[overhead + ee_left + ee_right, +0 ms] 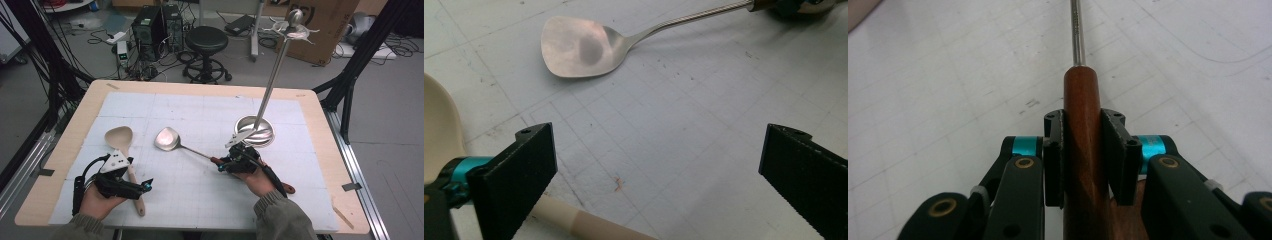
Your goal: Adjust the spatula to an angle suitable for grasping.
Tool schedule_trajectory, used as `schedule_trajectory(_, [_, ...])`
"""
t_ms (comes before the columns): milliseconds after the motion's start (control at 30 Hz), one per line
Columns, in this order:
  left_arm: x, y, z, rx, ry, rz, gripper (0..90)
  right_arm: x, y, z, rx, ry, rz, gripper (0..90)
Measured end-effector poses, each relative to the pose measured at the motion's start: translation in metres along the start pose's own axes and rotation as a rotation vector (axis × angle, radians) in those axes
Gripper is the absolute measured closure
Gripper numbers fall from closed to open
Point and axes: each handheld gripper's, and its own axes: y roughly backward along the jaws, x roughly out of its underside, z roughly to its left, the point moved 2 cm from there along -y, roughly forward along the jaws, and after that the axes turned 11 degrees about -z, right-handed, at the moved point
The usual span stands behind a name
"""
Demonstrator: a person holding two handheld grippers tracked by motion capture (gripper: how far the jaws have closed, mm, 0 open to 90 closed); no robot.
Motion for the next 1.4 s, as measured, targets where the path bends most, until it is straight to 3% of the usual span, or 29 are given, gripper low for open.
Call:
schedule_trajectory(233, [-0.004,-0.003,-0.003,0.023,-0.010,0.007,2.6,-0.001,0.004,0.007,-0.029,0.019,0.009,72.7])
schedule_trajectory(333, [-0.006,-0.006,-0.006,0.039,-0.022,0.009,8.2,-0.001,0.006,0.011,-0.045,0.018,0.009,72.7])
schedule_trajectory(633, [-0.013,-0.020,-0.022,0.091,-0.087,0.025,11.4,-0.002,0.014,0.017,-0.095,0.015,0.000,72.8])
schedule_trajectory(833, [-0.013,-0.025,-0.026,0.118,-0.110,0.044,17.3,-0.002,0.018,0.022,-0.120,0.019,0.007,72.8])
schedule_trajectory(1033, [-0.014,-0.030,-0.025,0.135,-0.098,0.053,23.5,-0.004,0.020,0.027,-0.136,0.031,0.020,72.8])
schedule_trajectory(1400, [-0.018,-0.046,-0.027,0.165,-0.116,0.066,32.1,-0.008,0.022,0.033,-0.165,0.061,0.031,72.9])
